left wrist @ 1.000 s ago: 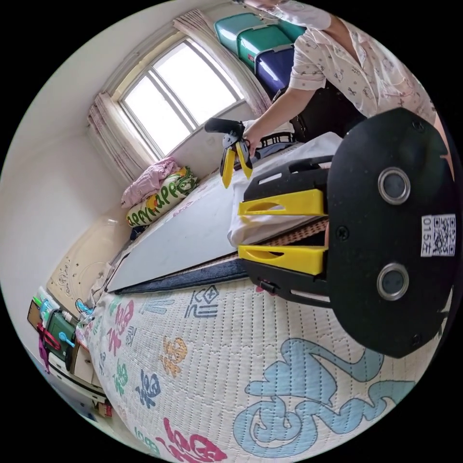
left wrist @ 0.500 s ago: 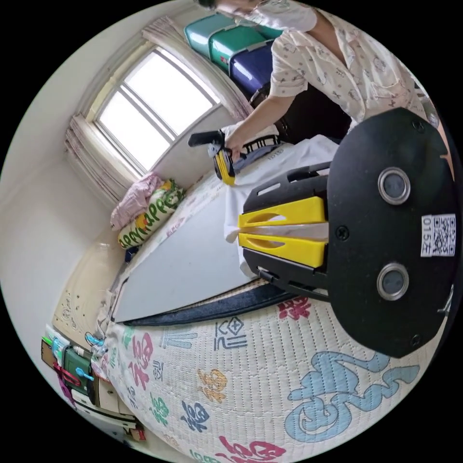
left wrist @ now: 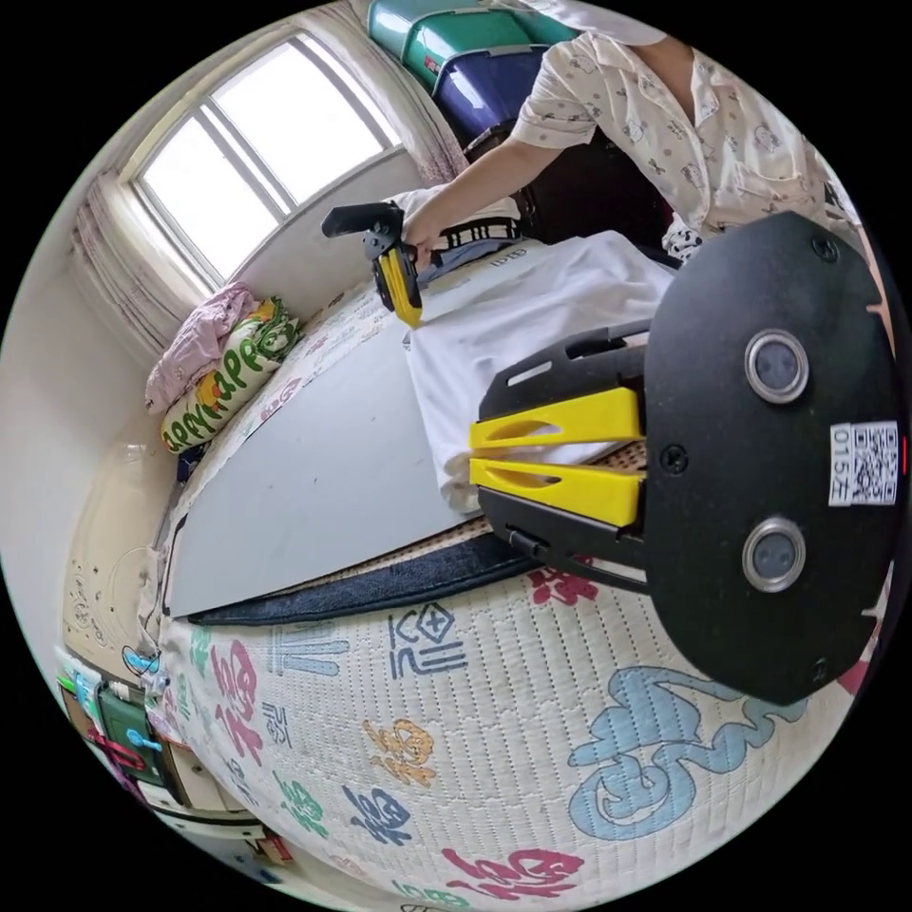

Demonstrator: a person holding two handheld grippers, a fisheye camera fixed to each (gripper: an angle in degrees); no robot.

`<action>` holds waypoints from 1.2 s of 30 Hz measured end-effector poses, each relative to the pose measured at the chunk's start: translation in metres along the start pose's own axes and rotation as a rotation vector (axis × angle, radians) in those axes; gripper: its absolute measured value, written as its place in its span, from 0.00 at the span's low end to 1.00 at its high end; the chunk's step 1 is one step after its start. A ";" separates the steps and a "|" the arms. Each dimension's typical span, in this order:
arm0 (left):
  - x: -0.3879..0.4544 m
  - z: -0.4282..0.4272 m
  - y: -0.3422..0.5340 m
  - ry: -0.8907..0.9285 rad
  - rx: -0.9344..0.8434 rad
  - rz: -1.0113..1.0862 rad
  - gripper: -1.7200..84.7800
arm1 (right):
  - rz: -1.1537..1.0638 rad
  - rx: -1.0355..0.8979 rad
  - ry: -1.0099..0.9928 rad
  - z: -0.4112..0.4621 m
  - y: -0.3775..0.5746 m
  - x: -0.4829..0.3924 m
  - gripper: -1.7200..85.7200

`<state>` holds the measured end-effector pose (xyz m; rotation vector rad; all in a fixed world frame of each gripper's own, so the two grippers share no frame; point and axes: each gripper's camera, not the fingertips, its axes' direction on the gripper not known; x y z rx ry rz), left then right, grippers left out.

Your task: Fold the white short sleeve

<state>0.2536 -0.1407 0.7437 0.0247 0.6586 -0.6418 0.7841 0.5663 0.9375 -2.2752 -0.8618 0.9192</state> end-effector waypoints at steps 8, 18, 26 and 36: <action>-0.008 -0.009 -0.010 -0.158 0.001 0.074 0.08 | 0.165 0.045 0.062 -0.003 -0.009 -0.002 0.10; -0.075 -0.067 -0.022 -0.004 0.095 0.050 0.17 | 0.345 0.247 -0.324 -0.005 0.012 0.014 0.15; -0.129 -0.102 -0.035 0.061 0.080 0.057 0.14 | 0.395 0.282 -0.392 0.023 0.017 -0.023 0.16; -0.167 -0.259 -0.009 0.212 0.275 0.040 0.02 | 0.399 0.433 -0.377 0.035 0.064 -0.130 0.06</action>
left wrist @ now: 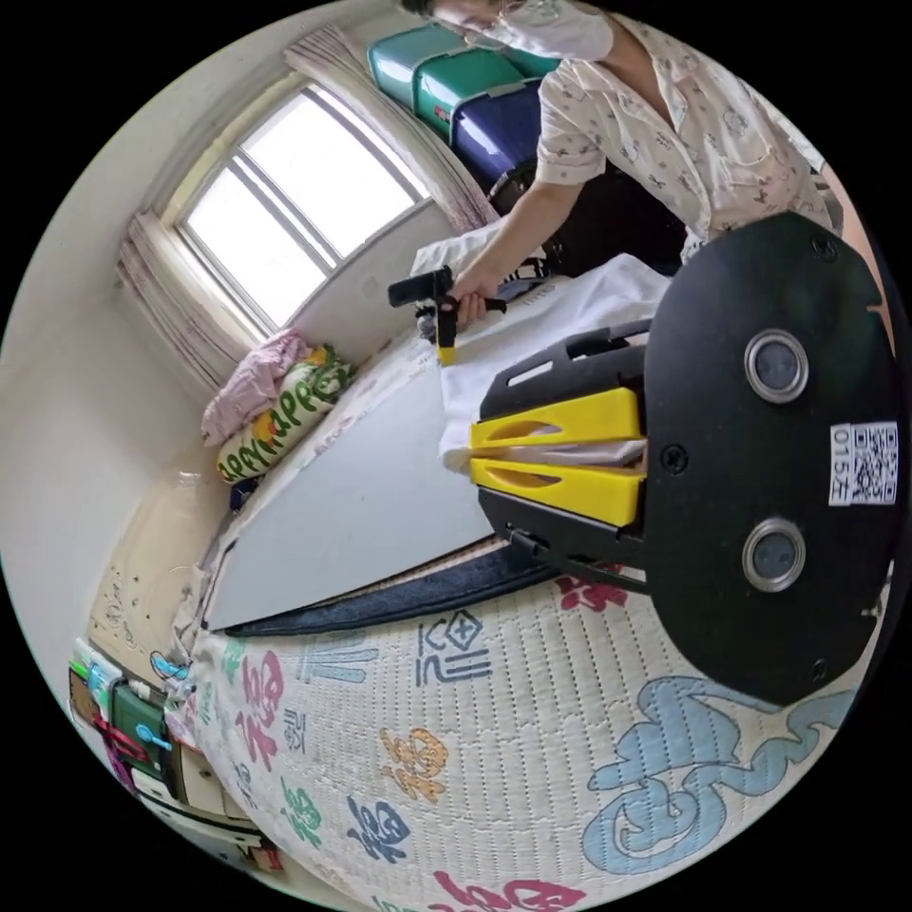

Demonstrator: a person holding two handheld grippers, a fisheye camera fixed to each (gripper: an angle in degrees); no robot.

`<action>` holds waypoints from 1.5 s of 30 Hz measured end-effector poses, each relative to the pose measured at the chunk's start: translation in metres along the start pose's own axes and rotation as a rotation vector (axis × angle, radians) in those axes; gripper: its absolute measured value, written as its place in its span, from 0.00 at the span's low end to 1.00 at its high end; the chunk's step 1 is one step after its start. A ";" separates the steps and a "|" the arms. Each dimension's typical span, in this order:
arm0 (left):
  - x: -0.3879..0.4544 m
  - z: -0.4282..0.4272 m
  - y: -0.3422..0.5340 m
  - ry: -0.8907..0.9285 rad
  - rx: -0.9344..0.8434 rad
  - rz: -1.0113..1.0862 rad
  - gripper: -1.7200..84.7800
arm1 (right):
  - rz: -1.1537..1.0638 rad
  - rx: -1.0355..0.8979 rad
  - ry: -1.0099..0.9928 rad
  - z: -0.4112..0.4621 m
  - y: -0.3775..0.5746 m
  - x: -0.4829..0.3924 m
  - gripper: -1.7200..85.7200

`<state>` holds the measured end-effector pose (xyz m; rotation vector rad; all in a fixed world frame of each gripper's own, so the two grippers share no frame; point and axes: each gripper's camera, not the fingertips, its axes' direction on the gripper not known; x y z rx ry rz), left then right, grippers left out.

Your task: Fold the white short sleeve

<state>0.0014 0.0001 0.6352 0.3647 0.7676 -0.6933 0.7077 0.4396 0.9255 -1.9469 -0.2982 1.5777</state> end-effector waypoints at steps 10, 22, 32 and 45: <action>0.194 -0.246 0.009 -0.036 0.307 0.389 0.02 | -0.464 0.291 0.120 -0.062 0.224 -0.266 0.04; 0.309 -0.446 0.022 0.016 0.411 0.543 0.01 | -0.692 0.484 0.123 -0.053 0.467 -0.436 0.03; 0.316 -0.547 0.040 0.006 0.448 0.561 0.01 | -0.693 0.490 0.062 0.036 0.568 -0.455 0.03; 0.329 -0.719 0.090 -0.241 0.576 0.502 0.02 | -0.784 0.417 -0.088 0.220 0.521 -0.510 0.04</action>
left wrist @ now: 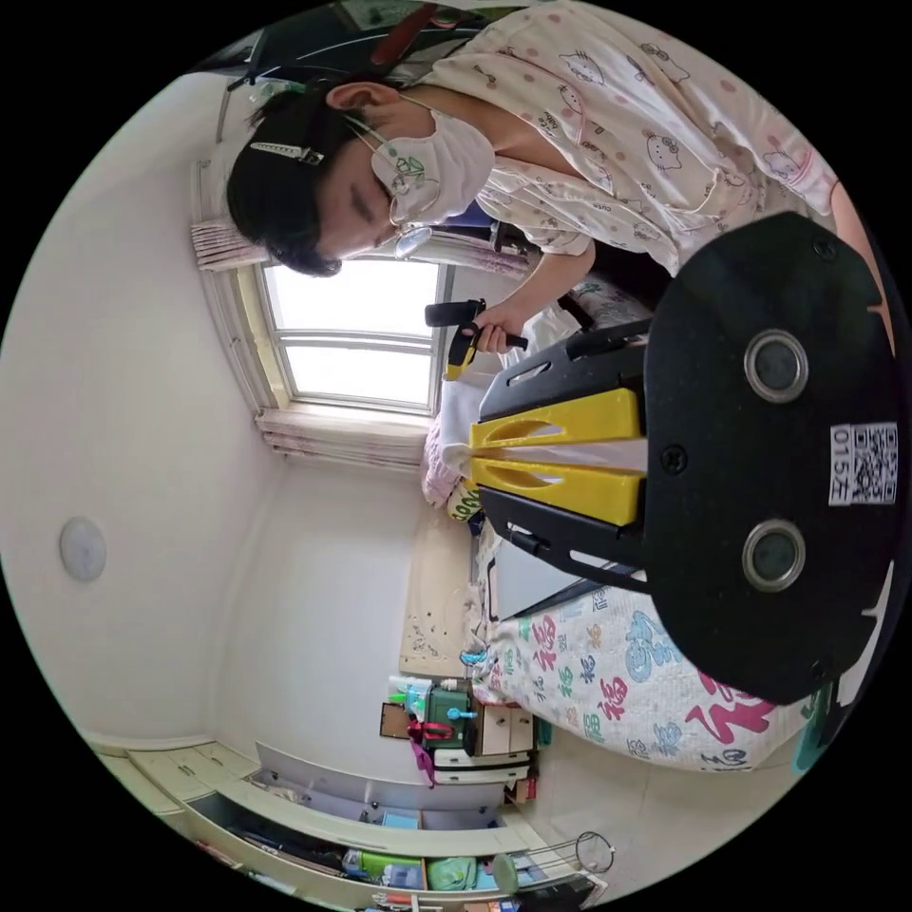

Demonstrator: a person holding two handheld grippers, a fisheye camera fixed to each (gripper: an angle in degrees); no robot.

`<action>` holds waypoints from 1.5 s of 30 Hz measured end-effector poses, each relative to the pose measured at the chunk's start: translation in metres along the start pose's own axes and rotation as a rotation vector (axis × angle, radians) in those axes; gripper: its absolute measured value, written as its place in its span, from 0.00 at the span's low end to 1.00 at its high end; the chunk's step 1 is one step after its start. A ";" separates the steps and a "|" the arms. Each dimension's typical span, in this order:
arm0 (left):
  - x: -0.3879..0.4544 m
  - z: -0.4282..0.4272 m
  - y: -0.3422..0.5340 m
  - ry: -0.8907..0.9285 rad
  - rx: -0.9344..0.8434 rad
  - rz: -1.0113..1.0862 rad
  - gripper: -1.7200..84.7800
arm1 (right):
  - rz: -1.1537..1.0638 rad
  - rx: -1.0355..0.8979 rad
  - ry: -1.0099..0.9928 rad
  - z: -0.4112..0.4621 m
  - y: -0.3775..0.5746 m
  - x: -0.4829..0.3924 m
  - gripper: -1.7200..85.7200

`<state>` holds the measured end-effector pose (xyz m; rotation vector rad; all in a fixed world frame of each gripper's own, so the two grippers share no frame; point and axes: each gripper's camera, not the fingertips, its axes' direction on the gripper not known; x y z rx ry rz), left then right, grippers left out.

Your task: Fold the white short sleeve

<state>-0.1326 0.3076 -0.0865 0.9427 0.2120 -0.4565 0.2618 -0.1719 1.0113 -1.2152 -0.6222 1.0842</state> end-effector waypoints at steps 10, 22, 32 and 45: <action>0.019 0.116 -0.081 0.265 0.075 0.091 0.02 | -0.034 0.034 0.302 -0.057 0.006 -0.039 0.03; 0.146 0.456 -0.182 0.742 0.107 0.152 0.02 | -0.158 0.065 1.140 -0.203 -0.018 -0.088 0.03; 0.216 0.742 -0.209 0.775 0.020 0.012 0.02 | -0.007 -0.132 1.396 -0.243 -0.046 0.140 0.04; 0.207 1.170 -0.105 0.368 -0.488 -0.246 0.02 | 0.545 -0.615 1.382 -0.253 0.062 0.648 0.06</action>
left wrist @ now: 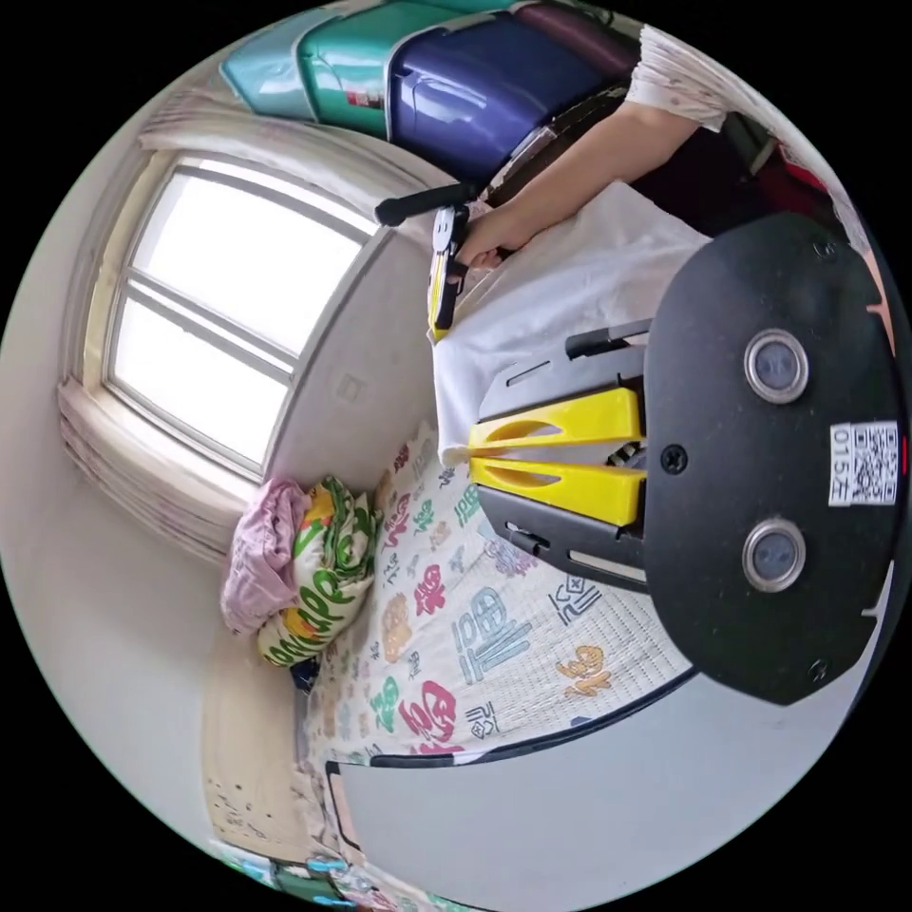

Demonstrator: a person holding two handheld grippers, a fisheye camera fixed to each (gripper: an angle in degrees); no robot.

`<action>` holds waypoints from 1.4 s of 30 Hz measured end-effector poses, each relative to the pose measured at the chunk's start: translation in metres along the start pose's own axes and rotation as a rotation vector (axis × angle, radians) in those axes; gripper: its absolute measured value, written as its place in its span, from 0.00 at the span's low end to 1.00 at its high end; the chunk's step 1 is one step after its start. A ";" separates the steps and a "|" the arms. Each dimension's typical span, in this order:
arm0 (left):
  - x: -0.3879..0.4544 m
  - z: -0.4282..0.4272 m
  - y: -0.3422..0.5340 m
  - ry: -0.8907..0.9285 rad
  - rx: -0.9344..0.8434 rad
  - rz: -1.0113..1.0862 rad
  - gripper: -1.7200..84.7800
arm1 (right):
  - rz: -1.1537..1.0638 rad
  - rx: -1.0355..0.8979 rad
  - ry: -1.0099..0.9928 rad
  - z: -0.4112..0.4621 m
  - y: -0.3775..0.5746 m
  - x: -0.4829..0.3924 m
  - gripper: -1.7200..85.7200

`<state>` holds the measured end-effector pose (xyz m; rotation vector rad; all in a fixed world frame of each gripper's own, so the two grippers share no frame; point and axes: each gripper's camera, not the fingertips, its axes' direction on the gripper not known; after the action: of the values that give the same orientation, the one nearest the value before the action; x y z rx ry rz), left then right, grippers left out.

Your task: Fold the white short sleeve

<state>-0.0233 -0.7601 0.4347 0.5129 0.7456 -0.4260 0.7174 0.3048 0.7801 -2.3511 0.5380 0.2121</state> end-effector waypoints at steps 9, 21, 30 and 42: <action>0.008 0.055 -0.009 0.044 -0.018 -0.061 0.03 | -0.215 0.258 0.339 0.032 0.050 -0.006 0.07; 0.098 -0.347 0.167 0.005 0.316 0.078 0.04 | 0.131 0.557 0.289 -0.129 0.108 0.109 0.03; 0.339 -0.720 0.455 -0.908 0.590 -0.224 0.01 | 0.232 1.383 -0.667 -0.355 0.303 0.074 0.01; 0.525 -0.868 0.681 -1.295 0.714 -0.623 0.01 | 0.157 1.257 -1.637 -0.487 0.415 0.044 0.01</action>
<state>0.2302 0.1877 -0.2937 0.5236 -0.5771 -1.4444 0.5778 -0.3138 0.8751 -0.4533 -0.0679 1.2355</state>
